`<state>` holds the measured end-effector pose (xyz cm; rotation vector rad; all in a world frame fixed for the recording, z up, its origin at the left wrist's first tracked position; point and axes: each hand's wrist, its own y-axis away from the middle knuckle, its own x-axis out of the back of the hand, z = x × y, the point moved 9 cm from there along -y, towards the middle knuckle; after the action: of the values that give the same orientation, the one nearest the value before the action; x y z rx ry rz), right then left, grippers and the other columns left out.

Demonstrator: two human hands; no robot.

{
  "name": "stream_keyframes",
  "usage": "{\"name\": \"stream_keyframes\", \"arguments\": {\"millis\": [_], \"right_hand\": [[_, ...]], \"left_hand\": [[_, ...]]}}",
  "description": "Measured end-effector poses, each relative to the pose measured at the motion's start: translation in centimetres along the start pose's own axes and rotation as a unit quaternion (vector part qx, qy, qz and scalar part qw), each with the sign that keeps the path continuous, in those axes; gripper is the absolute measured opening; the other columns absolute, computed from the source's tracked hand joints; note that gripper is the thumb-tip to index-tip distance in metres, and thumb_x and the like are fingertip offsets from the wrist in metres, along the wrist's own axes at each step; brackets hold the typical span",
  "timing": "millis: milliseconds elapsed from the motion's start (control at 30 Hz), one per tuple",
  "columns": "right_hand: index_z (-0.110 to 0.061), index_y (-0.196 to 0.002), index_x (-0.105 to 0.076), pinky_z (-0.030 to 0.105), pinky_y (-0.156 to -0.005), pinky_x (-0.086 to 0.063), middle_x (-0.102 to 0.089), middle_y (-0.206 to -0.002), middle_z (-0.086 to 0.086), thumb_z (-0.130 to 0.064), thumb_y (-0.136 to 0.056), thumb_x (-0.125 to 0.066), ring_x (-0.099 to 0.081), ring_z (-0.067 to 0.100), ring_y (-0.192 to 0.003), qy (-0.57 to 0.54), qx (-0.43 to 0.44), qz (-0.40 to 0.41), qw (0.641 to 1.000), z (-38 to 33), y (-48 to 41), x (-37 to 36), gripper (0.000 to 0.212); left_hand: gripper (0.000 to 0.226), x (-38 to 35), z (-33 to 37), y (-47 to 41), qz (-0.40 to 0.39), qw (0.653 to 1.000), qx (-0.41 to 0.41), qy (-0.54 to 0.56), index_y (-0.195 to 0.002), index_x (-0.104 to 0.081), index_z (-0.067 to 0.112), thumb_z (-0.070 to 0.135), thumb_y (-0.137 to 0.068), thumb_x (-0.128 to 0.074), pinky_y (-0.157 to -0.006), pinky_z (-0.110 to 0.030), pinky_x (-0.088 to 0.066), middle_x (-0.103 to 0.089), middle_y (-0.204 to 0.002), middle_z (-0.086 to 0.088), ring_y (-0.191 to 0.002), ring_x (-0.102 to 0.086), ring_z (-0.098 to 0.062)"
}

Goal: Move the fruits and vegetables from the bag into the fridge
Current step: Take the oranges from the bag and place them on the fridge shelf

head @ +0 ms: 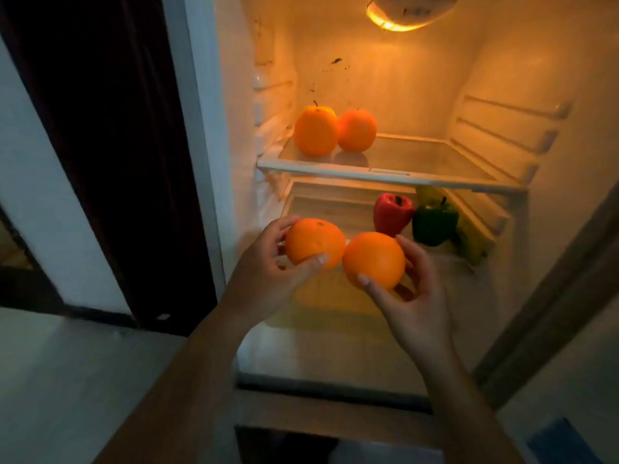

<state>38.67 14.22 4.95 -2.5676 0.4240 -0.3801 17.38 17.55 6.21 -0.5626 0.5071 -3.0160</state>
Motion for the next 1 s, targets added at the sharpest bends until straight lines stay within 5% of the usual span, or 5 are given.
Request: {"name": "stream_keyframes", "arguments": {"millis": [267,367,500,767,1000], "right_hand": [[-0.037,-0.123,-0.045,0.015,-0.076,-0.05,-0.046,-0.129,-0.009,-0.047,-0.061,-0.081,-0.051,0.007,-0.114,-0.013,0.069,0.046,0.996,-2.4,-7.4,0.4,0.072],[-0.042,-0.126,-0.041,0.027,-0.08,-0.054,-0.042,-0.131,-0.013,-0.048,-0.061,-0.079,-0.049,0.009,-0.115,0.019,0.085,0.048,0.995,-3.5,-9.5,0.9,0.076],[-0.039,-0.13,-0.037,0.012,-0.076,-0.05,-0.037,-0.133,-0.017,-0.05,-0.06,-0.076,-0.043,0.002,-0.119,0.044,0.104,0.041,0.993,-4.8,-12.3,1.1,0.081],[-0.033,-0.127,-0.044,0.033,-0.086,-0.052,-0.045,-0.128,-0.008,-0.042,-0.064,-0.079,-0.047,0.012,-0.115,0.106,0.088,0.012,0.99,-3.9,-17.8,-1.2,0.073],[-0.024,-0.13,-0.043,0.027,-0.085,-0.045,-0.052,-0.129,-0.005,-0.044,-0.063,-0.08,-0.049,0.01,-0.111,0.144,0.072,-0.032,0.986,-4.1,-19.9,-3.3,0.079]], "left_hand": [[0.07,0.8,5.1,-6.3,0.051,0.993,-0.098,-0.031,-0.129,-0.04,0.039,0.051,-0.067,-0.07,-0.079,-0.018,-0.043,-0.047,-0.13,0.013,-0.111,-0.049,-0.007],[0.072,1.1,6.6,-8.4,0.042,0.992,-0.121,-0.019,-0.128,-0.04,0.042,0.058,-0.065,-0.072,-0.075,-0.014,-0.042,-0.047,-0.127,0.017,-0.106,-0.05,-0.001],[0.066,1.9,7.5,-11.0,0.059,0.99,-0.126,-0.021,-0.125,-0.039,0.043,0.043,-0.069,-0.074,-0.069,-0.01,-0.037,-0.043,-0.123,0.02,-0.104,-0.047,-0.001],[0.064,3.3,5.8,-13.4,0.077,0.993,-0.086,-0.006,-0.124,-0.04,0.043,0.041,-0.07,-0.074,-0.075,-0.021,-0.039,-0.043,-0.121,0.018,-0.108,-0.046,-0.007],[0.059,3.8,5.8,-13.8,0.077,0.992,-0.094,0.015,-0.121,-0.039,0.041,0.035,-0.072,-0.073,-0.066,-0.009,-0.036,-0.044,-0.119,0.017,-0.093,-0.047,0.005]]}}
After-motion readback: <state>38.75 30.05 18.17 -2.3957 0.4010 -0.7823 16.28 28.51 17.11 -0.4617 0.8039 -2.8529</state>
